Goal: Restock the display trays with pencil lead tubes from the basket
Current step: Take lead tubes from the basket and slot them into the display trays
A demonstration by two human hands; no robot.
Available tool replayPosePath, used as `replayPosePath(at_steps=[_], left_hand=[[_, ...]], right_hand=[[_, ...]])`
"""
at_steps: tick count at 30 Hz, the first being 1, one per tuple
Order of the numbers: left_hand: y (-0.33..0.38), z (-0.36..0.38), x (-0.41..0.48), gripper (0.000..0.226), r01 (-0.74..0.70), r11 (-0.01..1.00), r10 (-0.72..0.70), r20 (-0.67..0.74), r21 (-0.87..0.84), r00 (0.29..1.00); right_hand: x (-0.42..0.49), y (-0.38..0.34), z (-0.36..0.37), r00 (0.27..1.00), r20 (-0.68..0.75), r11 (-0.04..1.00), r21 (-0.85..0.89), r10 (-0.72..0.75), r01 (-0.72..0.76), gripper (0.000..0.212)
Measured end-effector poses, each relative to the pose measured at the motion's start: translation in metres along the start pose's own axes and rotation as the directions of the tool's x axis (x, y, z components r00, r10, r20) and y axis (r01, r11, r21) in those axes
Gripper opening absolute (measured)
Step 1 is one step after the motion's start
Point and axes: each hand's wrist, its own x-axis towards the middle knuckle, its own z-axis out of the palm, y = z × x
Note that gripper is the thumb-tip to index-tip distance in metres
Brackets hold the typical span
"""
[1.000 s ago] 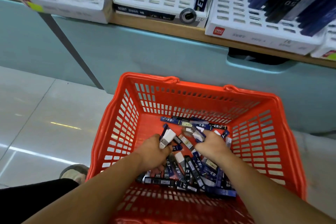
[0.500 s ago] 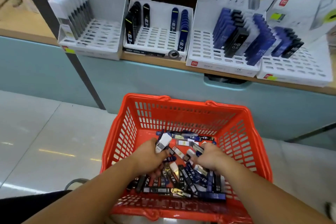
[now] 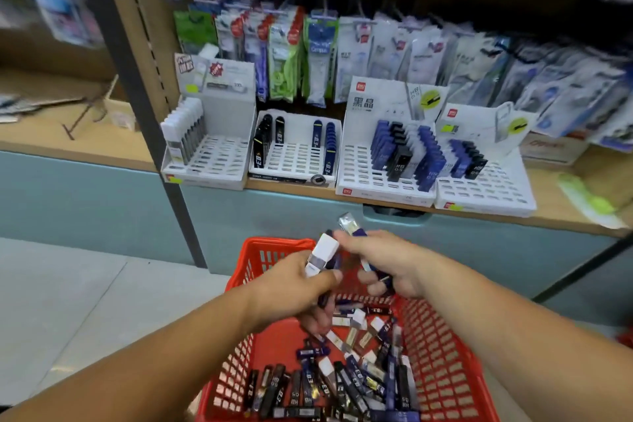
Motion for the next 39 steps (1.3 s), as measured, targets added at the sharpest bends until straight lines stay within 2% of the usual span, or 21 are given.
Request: replayPosePath(at_steps=[3, 5, 7, 10, 13, 21, 23, 25, 27, 28, 32, 34, 37, 39], left_hand=[[0.037, -0.009, -0.017, 0.021, -0.041, 0.998, 0.041, 0.018, -0.048, 0.999], [0.06, -0.015, -0.026, 0.02, -0.061, 0.995, 0.064, 0.044, -0.08, 0.997], [0.08, -0.021, -0.034, 0.015, -0.069, 0.994, 0.076, 0.081, -0.087, 0.994], [0.099, -0.029, -0.041, 0.018, -0.037, 0.995, 0.049, 0.133, -0.091, 0.99], [0.104, -0.037, -0.039, 0.024, 0.008, 0.997, 0.002, 0.132, -0.075, 0.991], [0.096, -0.038, -0.011, 0.013, 0.059, 0.996, -0.057, 0.032, -0.063, 0.998], [0.094, -0.043, -0.001, 0.012, 0.065, 0.996, -0.065, -0.002, -0.064, 0.998], [0.094, -0.049, 0.007, 0.008, 0.051, 0.994, -0.052, -0.013, -0.099, 0.999], [0.093, -0.054, 0.014, 0.002, 0.028, 0.993, -0.031, -0.019, -0.118, 0.999], [0.091, -0.056, 0.017, 0.003, 0.019, 0.993, -0.022, -0.024, -0.114, 0.999], [0.088, -0.066, 0.023, 0.008, -0.01, 0.997, 0.005, -0.053, -0.081, 0.999], [0.087, -0.071, 0.023, 0.012, -0.012, 0.999, 0.008, -0.087, -0.037, 0.996], [0.084, -0.077, 0.022, 0.008, 0.011, 1.0, -0.012, -0.107, -0.01, 0.994], [0.083, -0.08, 0.019, 0.009, 0.02, 0.999, -0.023, -0.087, -0.039, 0.996]], right_hand=[[-0.025, -0.032, 0.0, 0.991, 0.095, 0.99, 0.115, -0.092, 0.081, 0.038], [-0.042, -0.046, 0.002, 0.974, 0.137, 0.977, 0.143, -0.18, 0.16, 0.025], [-0.052, -0.055, 0.006, 0.954, 0.14, 0.954, 0.179, -0.265, 0.239, 0.02], [-0.053, -0.068, 0.009, 0.918, 0.12, 0.908, 0.242, -0.378, 0.342, 0.02], [-0.05, -0.075, 0.011, 0.885, 0.118, 0.877, 0.242, -0.451, 0.415, 0.011], [-0.018, -0.074, 0.018, 0.888, 0.046, 0.885, 0.115, -0.458, 0.451, 0.007], [-0.012, -0.077, 0.018, 0.89, 0.041, 0.881, 0.172, -0.454, 0.441, 0.009], [-0.008, -0.082, 0.017, 0.909, 0.006, 0.862, 0.321, -0.416, 0.392, 0.015], [-0.004, -0.087, 0.014, 0.92, -0.017, 0.819, 0.449, -0.391, 0.357, 0.029], [-0.002, -0.089, 0.014, 0.916, -0.018, 0.811, 0.46, -0.4, 0.362, 0.035], [0.005, -0.093, 0.021, 0.862, 0.021, 0.816, 0.334, -0.506, 0.471, 0.028], [0.009, -0.093, 0.024, 0.842, 0.001, 0.813, 0.262, -0.539, 0.52, 0.033], [0.011, -0.094, 0.029, 0.828, -0.018, 0.814, 0.171, -0.56, 0.554, 0.019], [0.011, -0.094, 0.031, 0.83, -0.013, 0.819, 0.151, -0.558, 0.553, 0.017]])
